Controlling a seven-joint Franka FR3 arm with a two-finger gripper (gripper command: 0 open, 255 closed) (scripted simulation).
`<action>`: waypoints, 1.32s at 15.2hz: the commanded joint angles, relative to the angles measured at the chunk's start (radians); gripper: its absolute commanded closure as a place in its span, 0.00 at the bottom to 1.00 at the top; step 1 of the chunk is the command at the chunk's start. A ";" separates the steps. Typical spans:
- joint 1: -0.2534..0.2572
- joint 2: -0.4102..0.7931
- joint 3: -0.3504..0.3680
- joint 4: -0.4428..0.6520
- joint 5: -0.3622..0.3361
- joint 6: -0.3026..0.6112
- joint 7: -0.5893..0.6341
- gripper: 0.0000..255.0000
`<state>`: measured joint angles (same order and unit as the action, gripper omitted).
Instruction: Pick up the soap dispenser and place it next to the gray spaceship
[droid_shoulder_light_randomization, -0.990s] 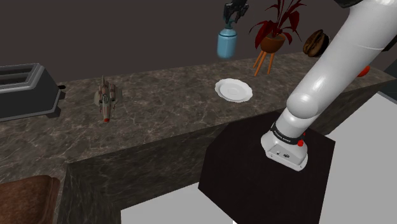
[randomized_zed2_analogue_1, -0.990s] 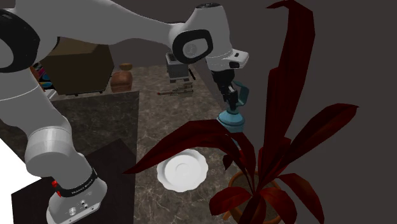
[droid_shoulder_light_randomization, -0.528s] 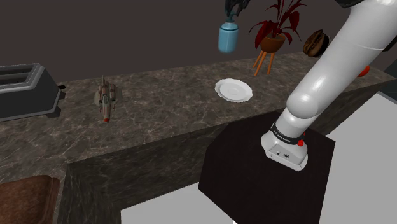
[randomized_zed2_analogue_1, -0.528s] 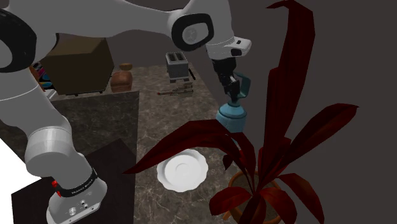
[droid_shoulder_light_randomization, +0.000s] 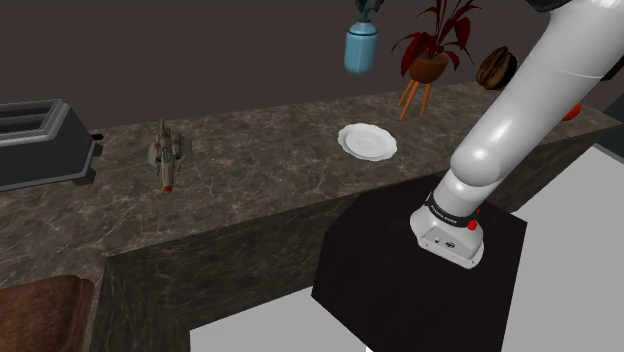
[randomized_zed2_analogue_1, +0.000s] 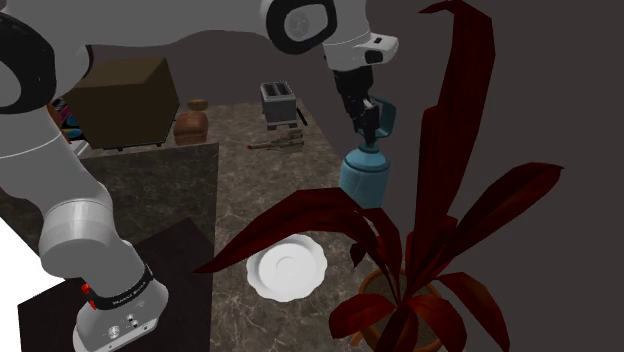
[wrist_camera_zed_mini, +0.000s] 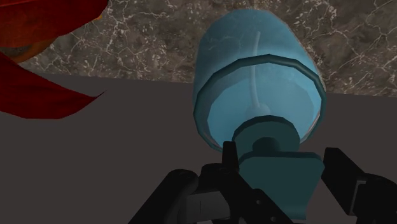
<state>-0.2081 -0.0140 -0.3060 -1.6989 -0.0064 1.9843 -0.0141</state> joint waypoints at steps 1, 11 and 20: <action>-0.001 0.004 -0.001 0.033 0.002 -0.028 -0.002 1.00; -0.005 0.042 -0.005 0.214 0.016 -0.173 -0.010 1.00; -0.017 0.107 -0.013 0.421 0.041 -0.319 -0.023 1.00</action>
<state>-0.2241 0.0823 -0.3182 -1.3049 0.0310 1.6818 -0.0372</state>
